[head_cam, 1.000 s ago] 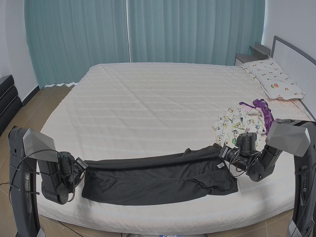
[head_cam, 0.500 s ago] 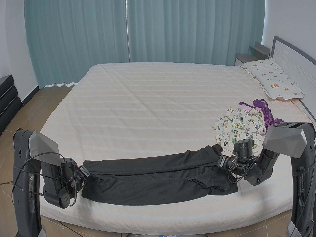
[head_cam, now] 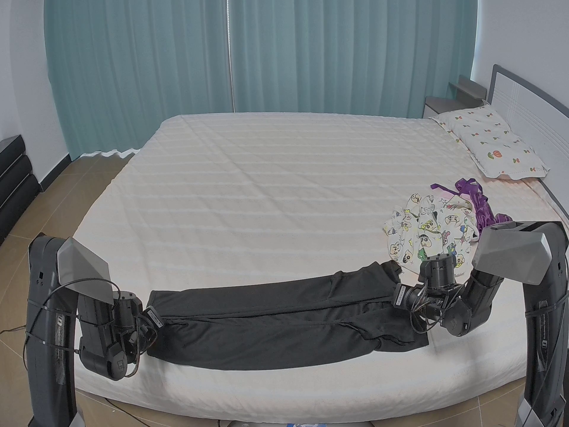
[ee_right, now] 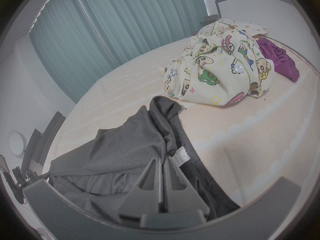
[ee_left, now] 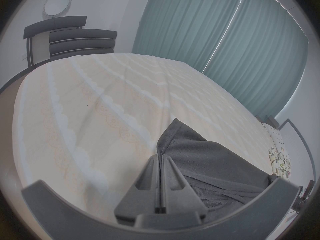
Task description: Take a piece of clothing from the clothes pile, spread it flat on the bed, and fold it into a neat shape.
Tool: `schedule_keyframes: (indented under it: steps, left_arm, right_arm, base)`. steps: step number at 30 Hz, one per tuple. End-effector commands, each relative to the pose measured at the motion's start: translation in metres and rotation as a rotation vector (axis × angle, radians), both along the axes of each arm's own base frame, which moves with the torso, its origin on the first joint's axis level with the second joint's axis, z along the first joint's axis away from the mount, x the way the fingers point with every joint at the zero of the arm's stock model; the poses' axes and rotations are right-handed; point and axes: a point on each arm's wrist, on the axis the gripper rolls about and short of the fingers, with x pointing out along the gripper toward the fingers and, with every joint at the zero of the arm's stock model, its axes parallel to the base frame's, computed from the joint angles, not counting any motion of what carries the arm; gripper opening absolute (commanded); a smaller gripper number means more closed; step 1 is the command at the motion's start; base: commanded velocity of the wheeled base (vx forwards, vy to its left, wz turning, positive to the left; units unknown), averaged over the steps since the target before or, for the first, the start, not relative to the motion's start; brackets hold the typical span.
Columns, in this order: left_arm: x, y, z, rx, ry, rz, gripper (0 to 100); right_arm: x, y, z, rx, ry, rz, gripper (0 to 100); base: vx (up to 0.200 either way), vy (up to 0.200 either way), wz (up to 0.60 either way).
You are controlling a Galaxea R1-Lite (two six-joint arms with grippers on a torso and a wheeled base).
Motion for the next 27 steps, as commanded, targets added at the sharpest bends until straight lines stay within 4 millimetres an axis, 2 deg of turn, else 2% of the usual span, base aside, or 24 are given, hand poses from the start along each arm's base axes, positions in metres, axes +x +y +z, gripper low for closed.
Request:
schedule_keyframes:
  steps: [1, 2, 3, 10, 17, 25, 27]
  left_arm:
    - [-0.002, -0.001, 0.000, 0.005, -0.001, -0.005, 0]
    - [-0.002, -0.001, 0.000, 0.005, -0.001, -0.008, 0]
    - [-0.003, -0.002, 0.000, 0.005, 0.002, -0.012, 100]
    - [-0.009, -0.002, 0.003, 0.004, 0.015, -0.008, 100]
    - [-0.015, 0.006, 0.037, -0.043, -0.058, -0.022, 100]
    - [-0.021, 0.008, 0.043, -0.119, -0.059, -0.045, 100]
    - [-0.024, 0.008, 0.042, -0.117, -0.046, -0.047, 100]
  right_arm:
    - [-0.001, 0.000, -0.001, -0.008, 0.010, 0.005, 0]
    - [-0.001, 0.000, -0.001, -0.011, 0.013, 0.005, 100]
    - [-0.001, 0.000, -0.001, -0.012, 0.013, 0.008, 100]
    - [0.000, -0.003, 0.006, -0.002, -0.010, -0.004, 100]
    - [0.002, -0.014, 0.032, 0.047, -0.064, -0.057, 100]
    - [0.002, -0.014, 0.030, 0.069, -0.048, -0.048, 100]
    - [0.002, -0.014, 0.028, 0.068, -0.046, -0.048, 100]
  base:
    - [0.000, 0.000, 0.00]
    - [0.000, 0.000, 0.00]
    - [0.000, 0.000, 0.00]
    - [0.000, 0.000, 0.00]
    - [0.000, 0.000, 0.00]
    - [0.000, 0.000, 0.00]
    - [-0.200, 0.000, 0.00]
